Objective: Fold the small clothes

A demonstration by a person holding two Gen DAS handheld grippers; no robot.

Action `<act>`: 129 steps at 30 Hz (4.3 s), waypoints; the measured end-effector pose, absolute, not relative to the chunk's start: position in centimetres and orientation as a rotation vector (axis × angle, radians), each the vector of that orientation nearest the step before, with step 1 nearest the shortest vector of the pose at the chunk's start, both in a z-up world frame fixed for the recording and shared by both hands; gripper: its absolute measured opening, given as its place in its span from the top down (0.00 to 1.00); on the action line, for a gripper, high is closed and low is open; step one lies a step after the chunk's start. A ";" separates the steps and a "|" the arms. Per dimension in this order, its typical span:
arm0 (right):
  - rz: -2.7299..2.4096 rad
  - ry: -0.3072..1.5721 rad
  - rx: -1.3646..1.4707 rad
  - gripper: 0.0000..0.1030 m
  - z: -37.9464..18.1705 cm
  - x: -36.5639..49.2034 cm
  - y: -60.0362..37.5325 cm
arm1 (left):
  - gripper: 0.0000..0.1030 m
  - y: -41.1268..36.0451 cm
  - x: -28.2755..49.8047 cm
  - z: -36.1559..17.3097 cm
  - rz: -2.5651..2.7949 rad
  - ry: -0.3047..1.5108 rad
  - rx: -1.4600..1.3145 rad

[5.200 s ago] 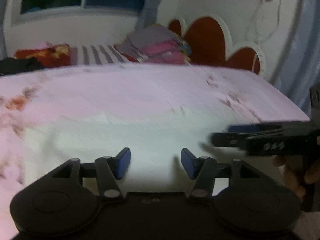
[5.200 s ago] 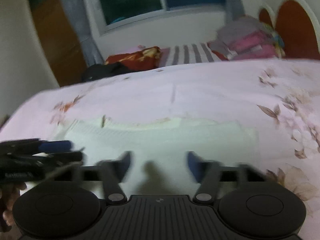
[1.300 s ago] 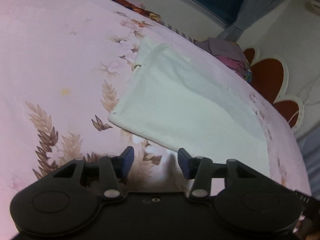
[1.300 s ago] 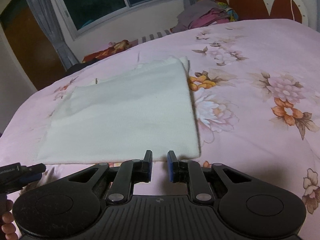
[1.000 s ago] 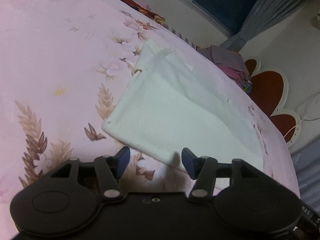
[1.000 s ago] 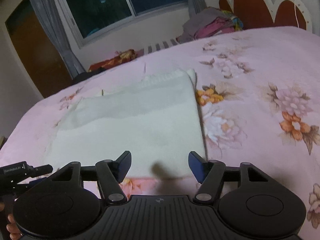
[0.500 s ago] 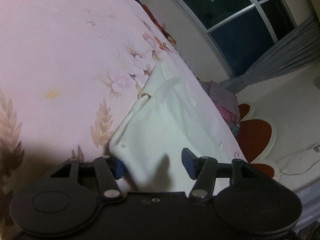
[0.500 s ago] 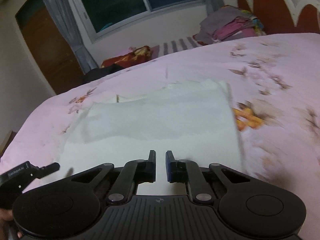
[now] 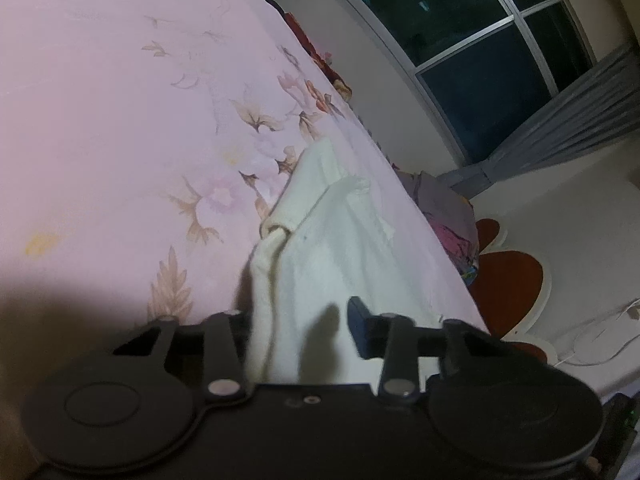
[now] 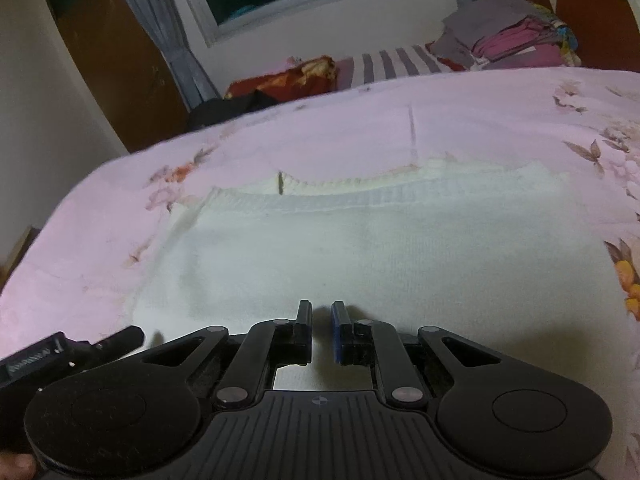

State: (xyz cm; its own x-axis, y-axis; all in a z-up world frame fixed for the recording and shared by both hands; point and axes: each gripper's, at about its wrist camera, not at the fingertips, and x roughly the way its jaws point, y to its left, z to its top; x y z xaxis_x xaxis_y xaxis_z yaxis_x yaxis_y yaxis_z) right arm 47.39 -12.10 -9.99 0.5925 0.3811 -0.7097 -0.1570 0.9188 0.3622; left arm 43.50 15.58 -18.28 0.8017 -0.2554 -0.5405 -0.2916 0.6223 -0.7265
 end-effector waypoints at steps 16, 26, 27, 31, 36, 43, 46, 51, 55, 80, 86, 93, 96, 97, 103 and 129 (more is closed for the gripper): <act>0.362 0.896 0.226 1.00 -11.7 48.4 -12.7 | 0.93 13.4 42.9 -14.8 -0.012 0.632 -0.787; 0.412 0.869 0.380 1.00 -10.3 49.0 -17.8 | 0.94 4.5 43.9 -9.1 -0.139 0.627 -0.560; 0.400 0.843 0.413 1.00 -9.8 48.7 -19.5 | 0.94 3.5 44.1 -8.7 -0.159 0.632 -0.539; 0.329 0.794 0.506 1.00 -8.5 47.8 -26.5 | 0.94 -2.2 44.8 -7.9 -0.250 0.674 -0.451; 0.262 0.774 0.599 1.00 -7.8 46.4 -34.3 | 0.88 -11.7 45.9 -9.9 -0.373 0.809 -0.275; 0.258 0.722 0.593 0.33 -6.6 44.8 -38.6 | 0.70 -15.7 44.9 -10.0 -0.524 0.883 -0.307; 0.347 0.703 0.581 0.32 -6.2 44.4 -37.8 | 0.65 -10.5 45.8 -8.7 -0.395 0.812 -0.360; 0.454 0.815 0.573 0.51 -7.8 44.8 -34.4 | 0.69 -4.4 49.0 -9.5 -0.234 0.816 -0.360; 0.454 0.893 0.554 0.52 -9.3 44.8 -32.5 | 0.70 -4.0 49.8 -11.3 -0.200 0.865 -0.283; 0.438 1.078 0.311 0.92 -10.9 47.0 -29.8 | 0.75 -3.9 48.0 -13.2 -0.316 0.924 -0.275; 0.327 0.968 0.250 0.45 -8.5 45.9 -30.5 | 0.73 -2.5 48.7 -10.6 -0.315 0.810 -0.253; 0.374 0.828 0.219 0.64 -5.8 49.5 -29.0 | 0.70 -3.6 55.7 -9.9 -0.392 0.768 -0.199; 0.389 0.862 0.185 0.82 -7.6 52.3 -27.1 | 0.67 -4.7 57.7 -11.9 -0.396 0.791 -0.136; 0.368 0.897 0.138 0.83 -8.8 53.2 -26.6 | 0.68 -4.8 58.2 -13.1 -0.383 0.839 -0.126; 0.298 0.957 0.164 0.83 -11.4 54.0 -27.9 | 0.68 -4.0 57.6 -12.8 -0.419 0.833 -0.118; 0.414 1.026 0.042 0.83 -10.1 42.7 -24.1 | 0.69 -3.5 46.7 -13.8 -0.470 0.911 -0.141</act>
